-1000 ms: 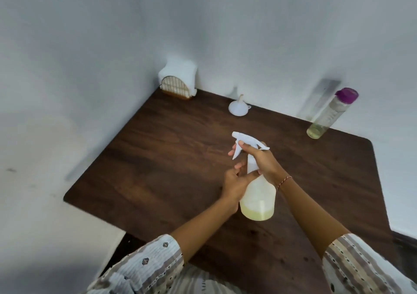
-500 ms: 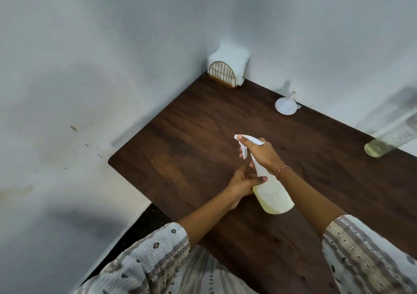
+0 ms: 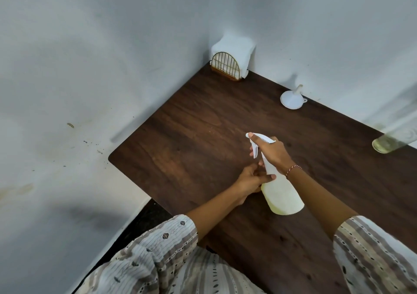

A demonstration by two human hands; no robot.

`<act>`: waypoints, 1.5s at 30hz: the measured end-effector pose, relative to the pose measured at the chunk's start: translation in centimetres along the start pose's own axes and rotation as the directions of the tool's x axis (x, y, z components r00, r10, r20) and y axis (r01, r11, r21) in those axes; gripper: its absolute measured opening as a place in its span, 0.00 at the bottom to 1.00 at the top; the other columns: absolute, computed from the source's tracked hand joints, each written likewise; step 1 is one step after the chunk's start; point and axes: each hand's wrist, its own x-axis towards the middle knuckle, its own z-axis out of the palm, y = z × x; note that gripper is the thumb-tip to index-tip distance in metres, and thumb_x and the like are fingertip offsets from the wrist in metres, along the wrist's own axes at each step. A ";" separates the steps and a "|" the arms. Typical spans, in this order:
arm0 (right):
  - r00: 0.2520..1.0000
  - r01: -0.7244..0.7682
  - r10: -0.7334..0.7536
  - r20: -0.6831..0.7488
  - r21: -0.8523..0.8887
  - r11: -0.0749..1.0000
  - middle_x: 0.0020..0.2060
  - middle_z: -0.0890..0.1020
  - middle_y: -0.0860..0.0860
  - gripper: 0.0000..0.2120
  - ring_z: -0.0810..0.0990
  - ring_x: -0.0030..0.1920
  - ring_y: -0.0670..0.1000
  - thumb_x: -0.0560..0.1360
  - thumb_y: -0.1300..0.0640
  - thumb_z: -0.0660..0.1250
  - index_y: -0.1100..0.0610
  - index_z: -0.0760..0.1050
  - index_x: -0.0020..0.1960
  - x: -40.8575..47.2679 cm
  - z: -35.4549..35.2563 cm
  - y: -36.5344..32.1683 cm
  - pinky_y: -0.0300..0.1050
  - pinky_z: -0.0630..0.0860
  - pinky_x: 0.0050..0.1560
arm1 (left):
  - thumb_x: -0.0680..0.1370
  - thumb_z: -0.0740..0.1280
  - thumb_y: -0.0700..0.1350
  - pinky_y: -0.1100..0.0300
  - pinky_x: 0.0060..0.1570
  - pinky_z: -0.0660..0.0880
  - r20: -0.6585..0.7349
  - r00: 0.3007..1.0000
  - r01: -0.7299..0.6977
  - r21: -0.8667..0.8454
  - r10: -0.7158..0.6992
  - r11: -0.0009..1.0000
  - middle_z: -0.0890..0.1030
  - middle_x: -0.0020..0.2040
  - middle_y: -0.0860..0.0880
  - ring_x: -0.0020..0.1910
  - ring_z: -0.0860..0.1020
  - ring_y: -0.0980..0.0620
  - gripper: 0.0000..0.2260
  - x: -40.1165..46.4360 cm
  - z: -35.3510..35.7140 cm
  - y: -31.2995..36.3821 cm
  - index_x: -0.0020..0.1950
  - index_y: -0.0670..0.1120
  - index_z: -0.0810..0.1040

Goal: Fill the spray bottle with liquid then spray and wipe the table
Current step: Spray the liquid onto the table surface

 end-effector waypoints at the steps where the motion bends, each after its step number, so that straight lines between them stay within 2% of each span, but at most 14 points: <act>1: 1.000 0.002 -0.002 -0.012 0.012 1.000 0.38 0.83 0.52 0.28 0.81 0.38 0.53 0.72 0.36 0.62 0.61 0.78 0.52 -0.1 -0.4 0.1 0.37 0.75 0.33 | 0.76 0.67 0.41 0.54 0.60 0.74 0.007 1.000 0.000 0.018 0.000 1.000 0.77 0.60 0.49 0.62 0.75 0.50 0.16 0.2 0.3 0.1 0.64 0.47 0.72; 6: 0.985 -0.009 0.023 -0.171 0.081 0.997 0.36 0.78 0.51 0.20 0.76 0.35 0.48 0.74 0.41 0.63 0.58 0.73 0.49 -0.4 -2.3 0.5 0.36 0.73 0.34 | 0.75 0.69 0.43 0.48 0.65 0.72 0.019 1.000 0.008 0.134 -0.010 0.991 0.75 0.66 0.47 0.65 0.73 0.48 0.21 1.4 2.0 0.6 0.67 0.46 0.71; 9: 0.970 -0.022 0.051 -0.239 0.122 0.992 0.35 0.77 0.49 0.20 0.75 0.33 0.48 0.74 0.41 0.64 0.58 0.73 0.50 -0.5 -3.3 1.1 0.36 0.72 0.32 | 0.75 0.69 0.43 0.47 0.65 0.71 0.033 0.999 0.005 0.183 -0.011 0.983 0.75 0.66 0.46 0.65 0.73 0.48 0.20 1.8 2.9 0.6 0.66 0.46 0.71; 14: 0.989 -0.031 0.041 -0.140 0.071 0.997 0.39 0.81 0.53 0.25 0.79 0.40 0.52 0.75 0.40 0.60 0.62 0.78 0.49 -1.3 -4.5 2.2 0.36 0.73 0.36 | 0.75 0.69 0.43 0.51 0.65 0.71 0.083 0.995 0.036 0.207 -0.054 0.978 0.74 0.67 0.47 0.66 0.72 0.49 0.22 2.0 3.9 0.1 0.68 0.46 0.69; 17: 0.996 -0.022 0.029 -0.085 0.077 0.997 0.42 0.82 0.56 0.25 0.80 0.43 0.54 0.75 0.39 0.59 0.60 0.78 0.53 -1.9 -5.1 2.7 0.39 0.75 0.36 | 0.77 0.67 0.42 0.58 0.57 0.74 0.125 0.989 0.053 0.177 -0.076 0.983 0.76 0.62 0.49 0.62 0.74 0.52 0.18 1.8 3.9 -0.2 0.66 0.47 0.71; 19: 0.998 0.000 0.003 -0.058 0.054 0.999 0.43 0.82 0.58 0.24 0.80 0.44 0.54 0.77 0.40 0.58 0.58 0.78 0.55 -2.4 -5.4 2.8 0.38 0.75 0.33 | 0.77 0.65 0.42 0.61 0.54 0.73 0.114 0.993 -0.003 0.253 -0.026 0.967 0.78 0.57 0.51 0.57 0.75 0.54 0.15 1.7 3.0 -0.5 0.64 0.47 0.72; 22: 0.999 0.018 -0.017 -0.035 0.023 1.000 0.43 0.82 0.57 0.21 0.79 0.44 0.52 0.78 0.41 0.55 0.54 0.78 0.56 -3.3 -5.4 3.1 0.38 0.74 0.31 | 0.77 0.65 0.40 0.63 0.51 0.74 -0.078 0.977 -0.118 0.585 0.201 0.803 0.80 0.54 0.45 0.53 0.78 0.52 0.13 1.6 0.3 -1.4 0.61 0.43 0.74; 25: 0.999 -0.016 0.016 0.039 0.016 1.000 0.46 0.81 0.56 0.21 0.79 0.46 0.54 0.77 0.40 0.56 0.53 0.77 0.58 -3.8 -4.7 3.5 0.39 0.76 0.36 | 0.77 0.64 0.43 0.55 0.56 0.74 -0.325 0.839 -0.024 0.779 0.436 0.626 0.80 0.56 0.47 0.56 0.78 0.49 0.12 1.1 -3.0 -1.6 0.60 0.46 0.75; 28: 0.997 -0.032 0.032 0.067 0.002 0.999 0.46 0.82 0.57 0.22 0.79 0.42 0.54 0.74 0.37 0.58 0.49 0.76 0.60 -4.1 -3.7 4.1 0.40 0.73 0.33 | 0.78 0.60 0.42 0.52 0.57 0.71 -0.378 0.727 0.076 0.874 0.574 0.480 0.77 0.60 0.47 0.59 0.75 0.47 0.13 0.2 -6.4 -1.4 0.62 0.46 0.74; 30: 0.997 -0.028 0.028 0.076 -0.005 1.000 0.45 0.82 0.58 0.20 0.78 0.40 0.53 0.76 0.39 0.58 0.48 0.76 0.60 -4.3 -3.2 4.4 0.39 0.72 0.31 | 0.78 0.59 0.41 0.51 0.59 0.69 -0.392 0.701 0.149 0.897 0.595 0.416 0.76 0.61 0.46 0.60 0.74 0.46 0.14 -0.3 -8.4 -1.3 0.64 0.46 0.72; 34: 0.988 -0.065 0.067 0.140 -0.019 0.998 0.41 0.81 0.53 0.20 0.79 0.44 0.52 0.77 0.40 0.57 0.49 0.75 0.60 -4.9 -3.0 4.7 0.40 0.75 0.37 | 0.79 0.59 0.43 0.52 0.60 0.67 -0.434 0.679 0.220 0.890 0.592 0.400 0.74 0.64 0.47 0.63 0.71 0.47 0.15 -1.0 -10.0 -1.5 0.66 0.47 0.71; 38: 0.988 -0.071 0.070 0.137 -0.001 0.997 0.42 0.82 0.54 0.19 0.79 0.45 0.53 0.76 0.39 0.57 0.49 0.77 0.58 -5.6 -3.3 5.3 0.41 0.75 0.37 | 0.80 0.58 0.47 0.51 0.63 0.65 -0.385 0.712 0.242 0.920 0.588 0.310 0.70 0.68 0.48 0.67 0.68 0.48 0.16 -1.0 -9.4 -2.2 0.68 0.48 0.69; 42: 0.996 -0.088 0.088 0.024 0.008 0.996 0.34 0.80 0.56 0.22 0.76 0.31 0.51 0.72 0.36 0.62 0.49 0.78 0.58 -6.0 -3.8 6.9 0.37 0.70 0.26 | 0.80 0.58 0.47 0.51 0.64 0.65 -0.392 0.715 0.263 0.918 0.579 0.296 0.68 0.70 0.46 0.69 0.66 0.48 0.17 -0.8 -8.7 -2.7 0.69 0.47 0.67; 45: 0.994 -0.111 0.111 0.000 -0.008 0.994 0.38 0.82 0.54 0.21 0.80 0.37 0.54 0.73 0.36 0.60 0.48 0.77 0.58 -6.1 -4.9 7.8 0.40 0.75 0.32 | 0.79 0.59 0.48 0.51 0.65 0.64 -0.334 0.751 0.254 0.943 0.569 0.218 0.66 0.71 0.46 0.70 0.65 0.47 0.19 -0.6 -8.5 -2.9 0.70 0.48 0.65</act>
